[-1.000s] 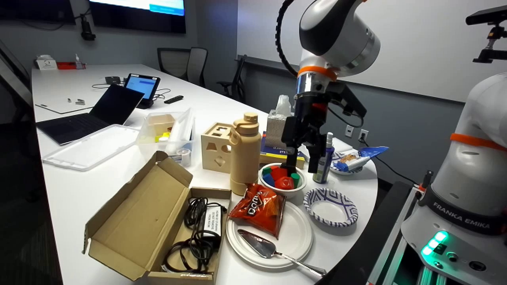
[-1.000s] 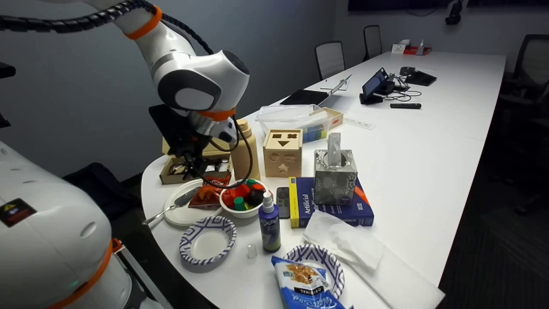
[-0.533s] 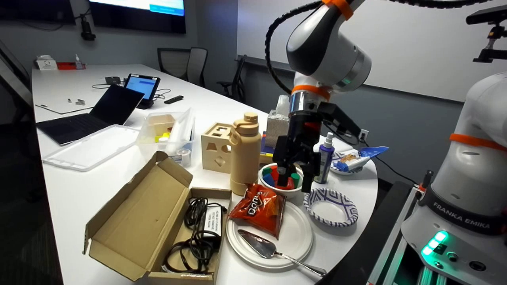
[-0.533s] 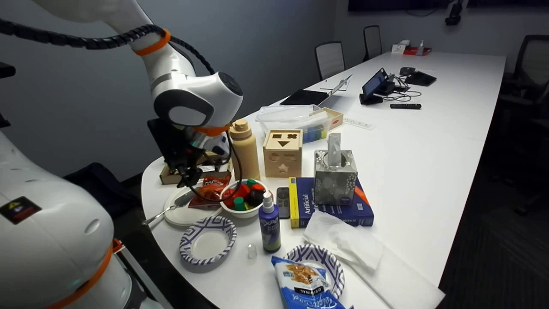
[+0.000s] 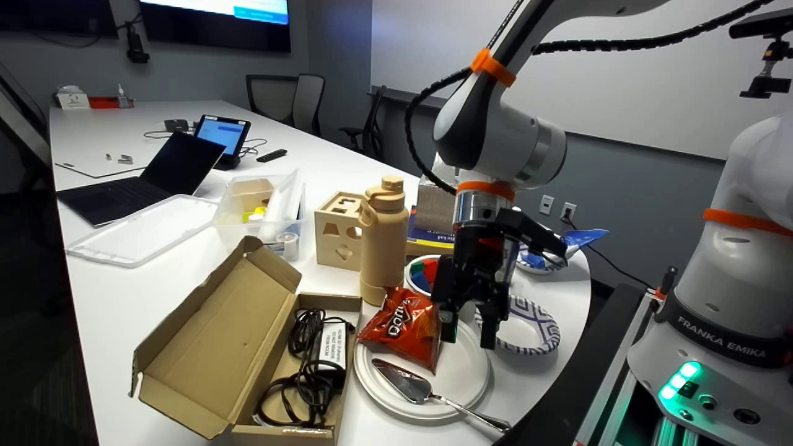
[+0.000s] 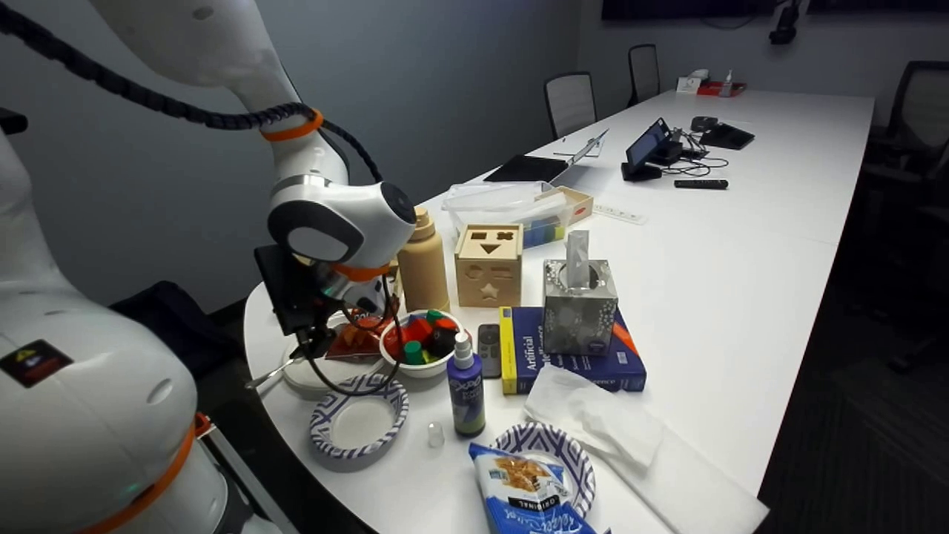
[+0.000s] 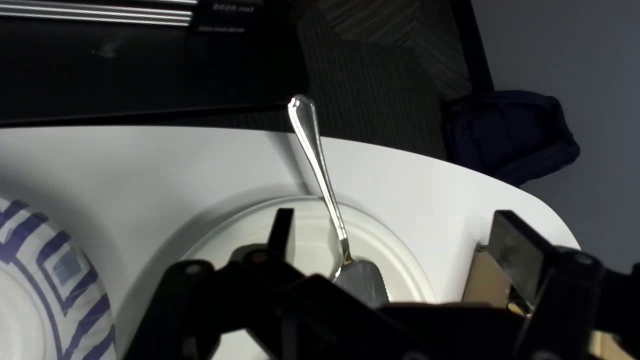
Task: Move the objects in the plate around with the cake knife
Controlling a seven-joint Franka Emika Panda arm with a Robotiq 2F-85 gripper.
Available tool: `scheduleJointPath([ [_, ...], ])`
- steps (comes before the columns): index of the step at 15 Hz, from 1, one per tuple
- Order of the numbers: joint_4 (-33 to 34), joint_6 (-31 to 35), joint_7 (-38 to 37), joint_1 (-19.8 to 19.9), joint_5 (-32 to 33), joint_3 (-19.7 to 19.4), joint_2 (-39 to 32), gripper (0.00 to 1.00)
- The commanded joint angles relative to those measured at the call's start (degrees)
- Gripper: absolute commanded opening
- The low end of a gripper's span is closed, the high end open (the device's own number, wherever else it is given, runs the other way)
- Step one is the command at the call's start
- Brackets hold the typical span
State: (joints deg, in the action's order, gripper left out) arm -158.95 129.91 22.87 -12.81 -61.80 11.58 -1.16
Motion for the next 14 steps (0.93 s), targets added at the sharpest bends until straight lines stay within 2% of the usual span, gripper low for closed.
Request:
scheduleJointPath([
  [1,0.04,1.06,2.95,-0.75,-4.57,1.62,-3.50,1.00],
  [6,0.09,3.94,6.23,-1.86,-9.79,4.19,-8.09,1.00],
  [14,0.08,9.71,19.23,-5.22,-26.53,7.07,-14.03,1.00],
])
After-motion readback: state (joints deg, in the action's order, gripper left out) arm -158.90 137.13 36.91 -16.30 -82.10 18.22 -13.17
